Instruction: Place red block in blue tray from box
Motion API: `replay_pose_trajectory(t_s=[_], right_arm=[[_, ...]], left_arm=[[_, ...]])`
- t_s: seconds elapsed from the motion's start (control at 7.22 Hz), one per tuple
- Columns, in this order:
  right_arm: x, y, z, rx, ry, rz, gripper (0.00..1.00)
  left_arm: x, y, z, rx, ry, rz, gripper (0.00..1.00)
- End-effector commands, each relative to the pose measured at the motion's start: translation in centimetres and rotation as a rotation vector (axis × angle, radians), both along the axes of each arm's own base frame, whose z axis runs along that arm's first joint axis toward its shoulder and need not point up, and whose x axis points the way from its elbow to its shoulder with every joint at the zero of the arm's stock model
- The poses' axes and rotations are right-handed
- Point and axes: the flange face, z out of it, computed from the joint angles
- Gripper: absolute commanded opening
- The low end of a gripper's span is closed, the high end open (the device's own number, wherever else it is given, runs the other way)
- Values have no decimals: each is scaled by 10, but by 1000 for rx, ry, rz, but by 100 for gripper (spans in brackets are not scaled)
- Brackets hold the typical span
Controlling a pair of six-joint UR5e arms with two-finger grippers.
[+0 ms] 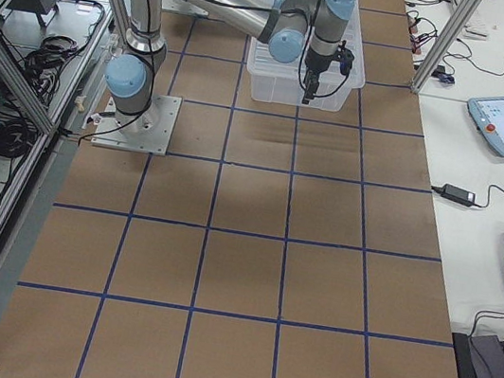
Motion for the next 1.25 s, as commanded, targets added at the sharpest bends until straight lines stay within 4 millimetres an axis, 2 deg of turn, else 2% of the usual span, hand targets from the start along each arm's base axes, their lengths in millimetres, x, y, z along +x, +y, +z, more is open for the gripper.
replay_pose_trajectory(t_s=[0.0,0.28,0.55,0.83,0.97,1.11], right_arm=[[8,1,0,0,-7,13,100],[8,1,0,0,-7,13,100],[7,3,18,-20,2,11,100],[9,40,71,0,2,8,100],[11,61,110,-16,1,-21,100],[15,75,128,-4,-16,-69,100]], left_arm=[[0,0,-3,7,1,24,100],[-1,-2,0,1,-1,26,100],[-1,-3,2,1,-5,26,100],[-2,-5,-2,7,-5,25,100],[-4,-4,1,3,-4,23,100],[-7,0,8,-7,-4,35,100]])
